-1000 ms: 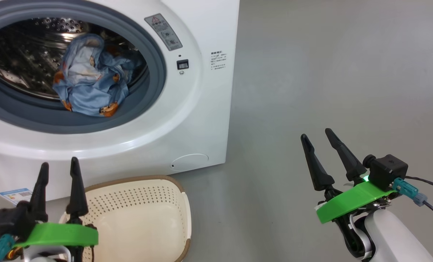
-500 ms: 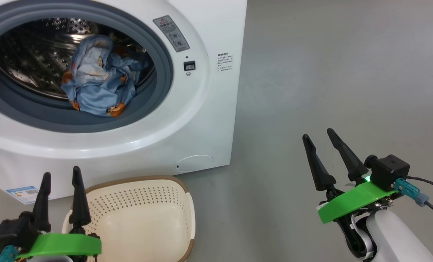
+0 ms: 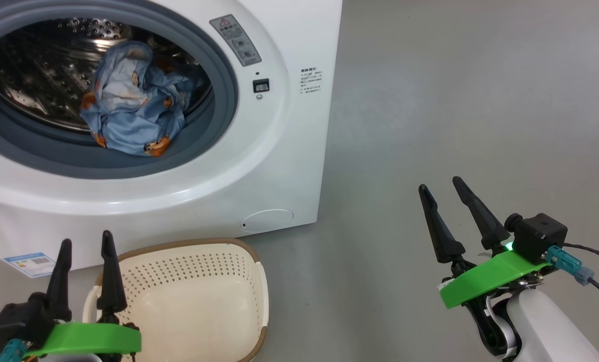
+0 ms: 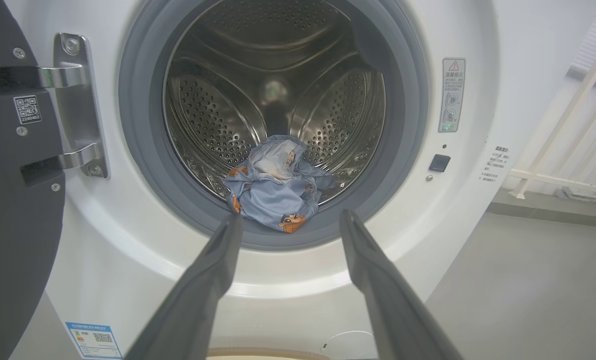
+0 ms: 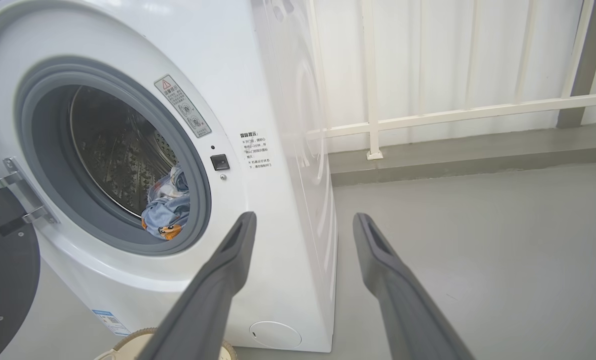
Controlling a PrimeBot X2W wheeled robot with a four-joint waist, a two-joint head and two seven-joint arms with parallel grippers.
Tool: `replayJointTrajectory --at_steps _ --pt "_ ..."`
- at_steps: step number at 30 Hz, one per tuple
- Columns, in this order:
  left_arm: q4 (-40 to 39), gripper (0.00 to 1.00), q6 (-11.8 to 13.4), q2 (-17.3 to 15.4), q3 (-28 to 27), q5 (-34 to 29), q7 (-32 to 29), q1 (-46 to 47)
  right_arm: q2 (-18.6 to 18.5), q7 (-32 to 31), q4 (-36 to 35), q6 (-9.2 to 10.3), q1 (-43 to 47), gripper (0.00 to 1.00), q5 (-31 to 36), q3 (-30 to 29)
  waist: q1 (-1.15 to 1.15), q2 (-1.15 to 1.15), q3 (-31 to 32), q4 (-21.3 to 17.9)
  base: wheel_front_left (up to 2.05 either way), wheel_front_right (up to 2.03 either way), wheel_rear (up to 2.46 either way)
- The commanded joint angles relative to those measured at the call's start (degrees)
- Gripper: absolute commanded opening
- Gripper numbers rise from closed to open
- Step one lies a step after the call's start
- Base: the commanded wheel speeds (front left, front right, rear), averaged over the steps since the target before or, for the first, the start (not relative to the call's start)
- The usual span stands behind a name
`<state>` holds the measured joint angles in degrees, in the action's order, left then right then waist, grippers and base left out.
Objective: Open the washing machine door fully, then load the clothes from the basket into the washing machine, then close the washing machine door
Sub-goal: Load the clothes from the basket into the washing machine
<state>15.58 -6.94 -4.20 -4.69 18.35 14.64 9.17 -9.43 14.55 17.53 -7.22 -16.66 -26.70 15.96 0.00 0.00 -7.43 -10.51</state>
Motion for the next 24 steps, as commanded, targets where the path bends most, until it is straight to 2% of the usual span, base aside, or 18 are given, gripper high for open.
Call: replayJointTrajectory --at_steps 1,15,24 --pt "-0.9 1.00 0.0 -0.6 -1.8 -0.7 0.4 1.1 -0.3 0.4 -1.6 -0.26 0.1 1.00 0.2 0.5 0.00 0.00 -0.1 -0.1 0.00 0.00 0.00" --pt "2.7 1.00 0.0 -1.5 -1.2 -0.2 -0.2 4.2 0.1 0.4 -1.9 -0.26 -0.4 1.00 0.2 0.7 0.00 0.00 -2.1 -0.8 0.00 0.00 0.00" --pt "9.2 1.00 -0.1 -4.0 -0.2 0.0 -2.3 13.8 0.9 0.4 -2.9 -0.26 -1.5 1.00 0.5 0.5 0.00 0.00 -6.6 -1.9 0.00 0.00 0.00"
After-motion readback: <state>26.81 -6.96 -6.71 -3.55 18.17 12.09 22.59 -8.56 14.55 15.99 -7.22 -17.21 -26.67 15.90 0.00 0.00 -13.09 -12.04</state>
